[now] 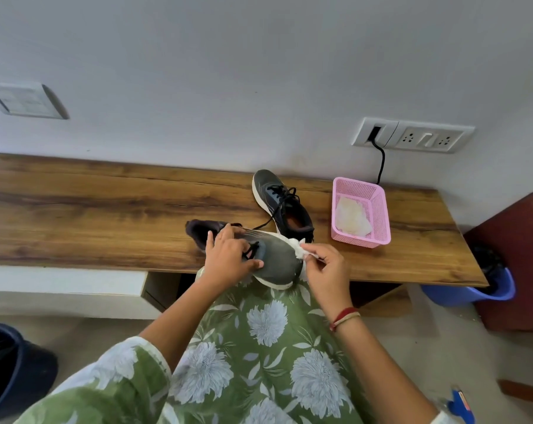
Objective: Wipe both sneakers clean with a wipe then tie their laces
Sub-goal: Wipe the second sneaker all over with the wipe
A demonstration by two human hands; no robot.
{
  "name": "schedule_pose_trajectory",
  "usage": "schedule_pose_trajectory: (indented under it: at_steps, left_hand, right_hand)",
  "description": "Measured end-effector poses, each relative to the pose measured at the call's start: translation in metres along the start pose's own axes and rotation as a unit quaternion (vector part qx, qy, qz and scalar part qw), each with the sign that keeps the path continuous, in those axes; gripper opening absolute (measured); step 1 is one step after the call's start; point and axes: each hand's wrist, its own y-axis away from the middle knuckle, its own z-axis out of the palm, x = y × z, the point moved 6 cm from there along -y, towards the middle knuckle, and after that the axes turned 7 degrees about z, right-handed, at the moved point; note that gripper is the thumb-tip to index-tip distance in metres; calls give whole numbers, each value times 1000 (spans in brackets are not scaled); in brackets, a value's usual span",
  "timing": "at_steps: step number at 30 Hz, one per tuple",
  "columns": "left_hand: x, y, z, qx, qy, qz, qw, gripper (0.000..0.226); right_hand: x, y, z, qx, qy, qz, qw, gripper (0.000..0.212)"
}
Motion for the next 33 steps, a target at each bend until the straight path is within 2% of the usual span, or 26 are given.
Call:
schedule_pose_trajectory:
  at_steps: [3,6,7,9,10,12,16,21,23,25,27,29,31,33]
  left_hand:
    - [2,10,18,-15,63,-2,998,39]
    - [-1,12,22,-2,144,-20,989,35]
    - [-2,12,20,-2,153,-25,988,34]
    - [-4,14,16,7,136,-36,990,32]
    - [-3,16,14,14,108,-39,993,33]
    - [1,21,13,12,63,-41,997,36]
    - [4,22,20,-20,91,-79,992,41]
    - [7,15,32,-46,89,-125,987,62]
    - [9,16,34,-35,94,-131,986,58]
    - [8,20,36,-14,116,-141,983,49]
    - [2,22,43,7,186,-152,971,42]
    - [-4,26,51,27,291,-162,942,40]
    - [-9,31,58,51,361,-174,915,38]
    - [-8,34,58,72,386,-176,902,29]
  right_hand:
    - [-2,4,25,-46,71,-28,996,27]
    - [1,5,38,-60,85,-31,994,27]
    - [3,4,36,-54,70,-7,996,28]
    - [15,-1,31,-39,-15,104,994,28]
    - [23,-3,28,-29,-88,177,980,27]
    - [36,-5,22,-8,-225,290,930,28]
    - [43,-10,13,5,-369,374,851,24]
    - [37,-3,21,-63,-374,393,837,21]
    - [33,0,27,-95,-357,385,845,20]
    - [29,-3,27,-111,-311,345,879,23]
    - [23,-13,17,-106,-177,237,949,29]
    - [12,-20,7,-100,-27,118,988,31]
    - [5,-18,4,-117,58,52,990,28]
    - [1,-10,8,-153,91,21,984,24]
